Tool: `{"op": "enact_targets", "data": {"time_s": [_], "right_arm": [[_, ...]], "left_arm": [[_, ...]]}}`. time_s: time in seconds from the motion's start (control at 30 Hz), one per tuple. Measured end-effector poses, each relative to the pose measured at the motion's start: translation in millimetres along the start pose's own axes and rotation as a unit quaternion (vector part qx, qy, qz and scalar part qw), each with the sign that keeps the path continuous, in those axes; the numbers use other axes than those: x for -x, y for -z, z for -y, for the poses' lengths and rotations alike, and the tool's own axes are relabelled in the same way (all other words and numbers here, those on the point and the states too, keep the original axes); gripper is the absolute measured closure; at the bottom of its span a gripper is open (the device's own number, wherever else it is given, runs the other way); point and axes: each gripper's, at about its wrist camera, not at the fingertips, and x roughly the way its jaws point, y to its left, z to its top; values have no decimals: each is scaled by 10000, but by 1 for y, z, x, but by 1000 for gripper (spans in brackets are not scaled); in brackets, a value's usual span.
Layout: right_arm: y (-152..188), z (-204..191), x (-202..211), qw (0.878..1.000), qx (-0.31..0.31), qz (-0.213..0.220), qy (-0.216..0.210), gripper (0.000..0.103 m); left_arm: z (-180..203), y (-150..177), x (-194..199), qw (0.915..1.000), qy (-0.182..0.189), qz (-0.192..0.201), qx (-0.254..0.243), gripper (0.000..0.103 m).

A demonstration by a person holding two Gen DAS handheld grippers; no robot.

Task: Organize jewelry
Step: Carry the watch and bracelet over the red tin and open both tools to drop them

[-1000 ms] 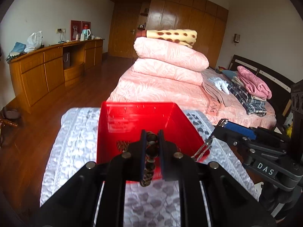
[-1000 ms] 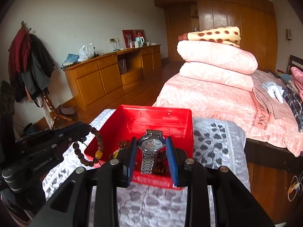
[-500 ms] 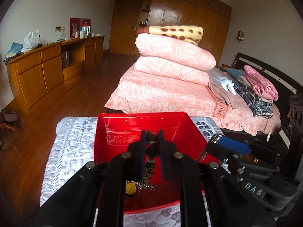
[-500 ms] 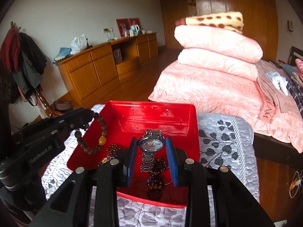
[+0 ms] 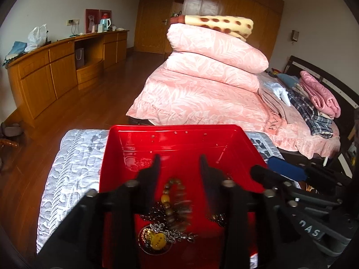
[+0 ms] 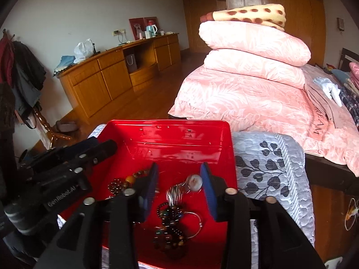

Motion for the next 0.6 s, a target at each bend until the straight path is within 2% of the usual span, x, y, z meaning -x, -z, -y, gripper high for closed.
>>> {"op": "enact_targets", "data": {"time_s": [0.03, 0.1, 0.2, 0.27, 0.4, 0.6], "right_arm": [[0, 2, 0, 10000, -14, 14, 59, 55], [1, 5, 0, 9999, -36, 22, 150, 53], [2, 9, 3, 9998, -97, 68, 182, 48], [2, 10, 6, 9995, -102, 119, 256, 42], [5, 10, 12, 9987, -22, 208, 456, 36], [15, 9, 22, 9980, 71, 238, 582, 18]], "left_arm": [[-1, 0, 0, 10000, -40, 27, 0, 59], [-3, -1, 2, 9999, -117, 84, 11, 46], [-5, -2, 7, 9997, -195, 154, 12, 37], [-4, -2, 11, 9993, -294, 246, -44, 31], [-4, -3, 20, 9983, -412, 391, -119, 24], [-9, 3, 39, 9969, -540, 564, -75, 12]]}}
